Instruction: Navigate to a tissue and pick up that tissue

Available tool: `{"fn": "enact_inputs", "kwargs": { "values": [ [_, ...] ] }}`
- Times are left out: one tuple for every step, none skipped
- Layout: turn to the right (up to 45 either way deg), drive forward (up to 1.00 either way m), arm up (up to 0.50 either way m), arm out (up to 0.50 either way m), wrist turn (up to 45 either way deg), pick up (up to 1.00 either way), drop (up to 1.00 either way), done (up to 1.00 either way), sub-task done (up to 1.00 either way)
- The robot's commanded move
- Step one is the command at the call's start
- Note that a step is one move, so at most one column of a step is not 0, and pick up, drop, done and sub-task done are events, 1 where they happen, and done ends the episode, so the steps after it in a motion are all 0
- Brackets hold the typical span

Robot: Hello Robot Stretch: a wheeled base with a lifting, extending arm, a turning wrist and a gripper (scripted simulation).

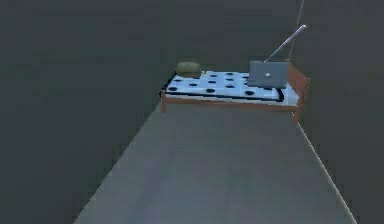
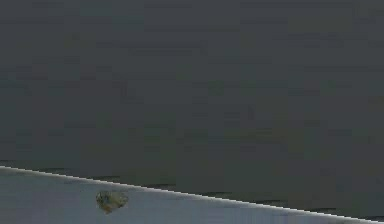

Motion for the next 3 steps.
{"fn": "enact_inputs", "kwargs": {
  "values": [
    [-45.0,0.0,0.0,0.0,0.0,0.0,0.0,0.0,0.0],
    [-45.0,0.0,0.0,0.0,0.0,0.0,0.0,0.0,0.0],
    [-45.0,0.0,0.0,0.0,0.0,0.0,0.0,0.0,0.0]
  ]
}}
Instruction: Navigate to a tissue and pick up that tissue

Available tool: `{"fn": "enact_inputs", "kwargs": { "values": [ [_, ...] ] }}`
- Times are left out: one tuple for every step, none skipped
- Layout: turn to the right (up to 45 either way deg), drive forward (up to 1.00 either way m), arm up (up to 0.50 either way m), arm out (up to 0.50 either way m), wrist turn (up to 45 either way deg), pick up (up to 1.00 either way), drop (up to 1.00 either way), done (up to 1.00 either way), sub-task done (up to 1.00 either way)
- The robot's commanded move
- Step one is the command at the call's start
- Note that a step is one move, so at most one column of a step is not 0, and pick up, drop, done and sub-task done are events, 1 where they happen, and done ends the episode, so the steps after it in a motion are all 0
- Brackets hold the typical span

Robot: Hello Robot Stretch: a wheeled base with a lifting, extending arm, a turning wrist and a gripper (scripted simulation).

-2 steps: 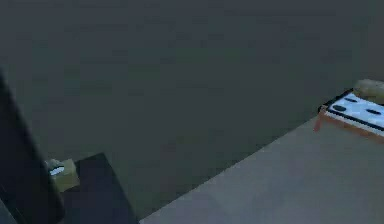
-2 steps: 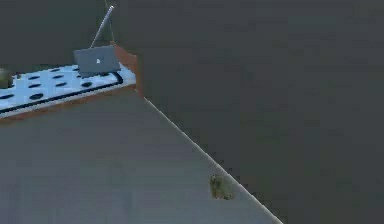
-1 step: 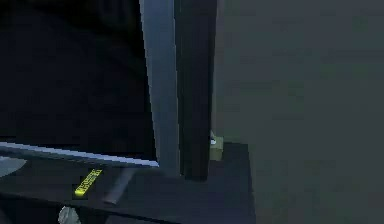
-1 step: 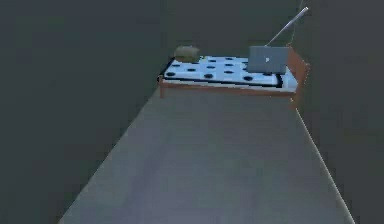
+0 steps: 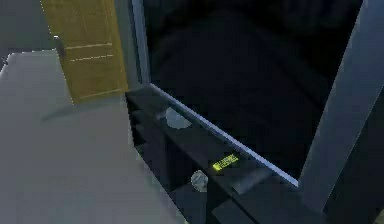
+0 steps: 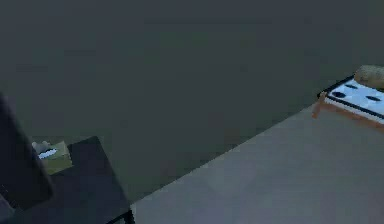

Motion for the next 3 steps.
{"fn": "enact_inputs", "kwargs": {
  "values": [
    [-36.0,0.0,0.0,0.0,0.0,0.0,0.0,0.0,0.0],
    [0.0,0.0,0.5,0.0,0.0,0.0,0.0,0.0,0.0],
    [0.0,0.0,0.34,0.0,0.0,0.0,0.0,0.0,0.0]
  ]
}}
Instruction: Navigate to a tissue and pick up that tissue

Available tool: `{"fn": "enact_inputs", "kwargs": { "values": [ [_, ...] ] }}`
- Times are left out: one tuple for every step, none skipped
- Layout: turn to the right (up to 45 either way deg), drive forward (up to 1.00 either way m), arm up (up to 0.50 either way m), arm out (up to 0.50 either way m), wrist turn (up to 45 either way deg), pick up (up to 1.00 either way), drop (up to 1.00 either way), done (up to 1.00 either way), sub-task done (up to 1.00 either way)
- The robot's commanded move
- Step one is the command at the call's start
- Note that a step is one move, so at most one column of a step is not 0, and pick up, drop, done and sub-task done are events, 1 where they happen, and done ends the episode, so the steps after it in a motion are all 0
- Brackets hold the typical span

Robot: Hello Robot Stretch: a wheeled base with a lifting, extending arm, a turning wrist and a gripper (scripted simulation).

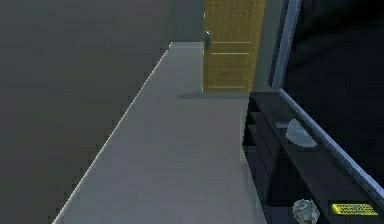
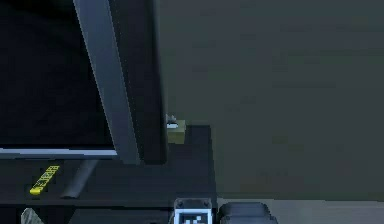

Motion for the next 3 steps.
{"fn": "enact_inputs", "kwargs": {
  "values": [
    [0.0,0.0,0.0,0.5,0.0,0.0,0.0,0.0,0.0],
    [0.0,0.0,0.0,0.5,0.0,0.0,0.0,0.0,0.0],
    [0.0,0.0,0.04,0.0,0.0,0.0,0.0,0.0,0.0]
  ]
}}
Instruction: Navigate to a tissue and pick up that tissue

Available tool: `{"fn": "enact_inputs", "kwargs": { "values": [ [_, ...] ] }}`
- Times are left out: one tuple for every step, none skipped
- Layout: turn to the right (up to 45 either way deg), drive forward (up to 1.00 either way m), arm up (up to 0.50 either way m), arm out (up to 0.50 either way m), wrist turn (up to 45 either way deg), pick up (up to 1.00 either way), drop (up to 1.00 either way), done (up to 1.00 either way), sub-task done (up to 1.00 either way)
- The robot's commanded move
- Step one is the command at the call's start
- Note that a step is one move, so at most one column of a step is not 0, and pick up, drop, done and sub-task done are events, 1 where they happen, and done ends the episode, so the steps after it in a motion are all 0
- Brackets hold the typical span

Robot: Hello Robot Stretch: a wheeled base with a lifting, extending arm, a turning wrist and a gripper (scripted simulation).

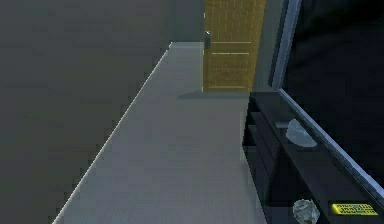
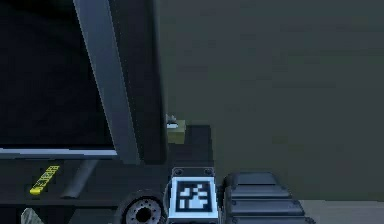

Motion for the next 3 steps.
{"fn": "enact_inputs", "kwargs": {
  "values": [
    [0.0,0.0,0.0,0.5,0.0,0.0,0.0,0.0,0.0],
    [45.0,0.0,0.0,0.0,0.0,0.0,0.0,0.0,0.0],
    [45.0,0.0,0.0,0.0,0.0,0.0,0.0,0.0,0.0]
  ]
}}
